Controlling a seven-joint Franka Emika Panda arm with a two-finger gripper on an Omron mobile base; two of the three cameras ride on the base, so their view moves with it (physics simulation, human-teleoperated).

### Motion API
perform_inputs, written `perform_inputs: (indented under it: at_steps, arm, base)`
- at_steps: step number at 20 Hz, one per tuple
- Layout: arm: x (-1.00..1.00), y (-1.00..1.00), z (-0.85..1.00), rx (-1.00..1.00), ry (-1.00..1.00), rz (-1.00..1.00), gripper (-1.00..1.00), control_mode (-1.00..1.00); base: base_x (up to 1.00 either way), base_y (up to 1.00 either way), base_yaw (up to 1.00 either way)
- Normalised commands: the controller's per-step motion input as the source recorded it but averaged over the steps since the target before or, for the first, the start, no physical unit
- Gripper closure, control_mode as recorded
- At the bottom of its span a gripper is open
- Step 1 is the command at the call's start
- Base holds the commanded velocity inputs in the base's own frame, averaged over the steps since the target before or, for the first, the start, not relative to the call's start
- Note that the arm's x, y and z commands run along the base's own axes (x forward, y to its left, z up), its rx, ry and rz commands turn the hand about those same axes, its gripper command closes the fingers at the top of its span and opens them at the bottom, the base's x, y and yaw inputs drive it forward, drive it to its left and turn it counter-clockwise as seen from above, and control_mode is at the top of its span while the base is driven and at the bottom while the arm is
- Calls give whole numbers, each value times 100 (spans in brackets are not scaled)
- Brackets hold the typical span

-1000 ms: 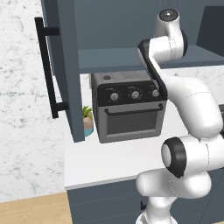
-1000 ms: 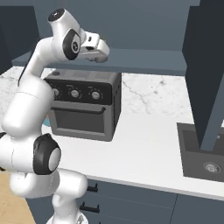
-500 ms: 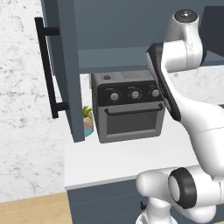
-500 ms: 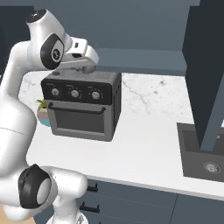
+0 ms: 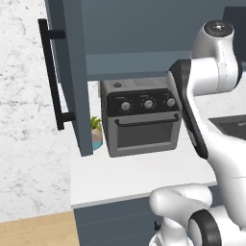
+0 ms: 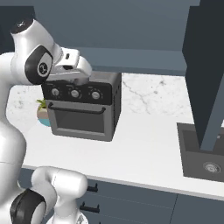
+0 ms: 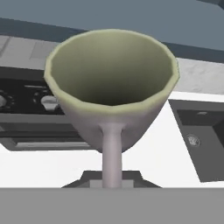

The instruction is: Gather all objects into one cabinet and sort the glasses and bowls to opposite sides.

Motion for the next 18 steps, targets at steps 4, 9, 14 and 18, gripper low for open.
perform_inputs:
  at_steps: [4, 9, 14, 18]
  arm:
    - [-100, 0, -78, -5, 12, 0, 100, -100]
    - [-100, 0, -66, -3, 4, 0, 100, -100]
    - [1, -3, 0, 3, -1, 0, 100, -100]
    - [33, -7, 0, 7, -4, 0, 100, -100]
  base:
    - [0, 0, 0]
    - [0, 0, 0]
    - [0, 0, 0]
    - [0, 0, 0]
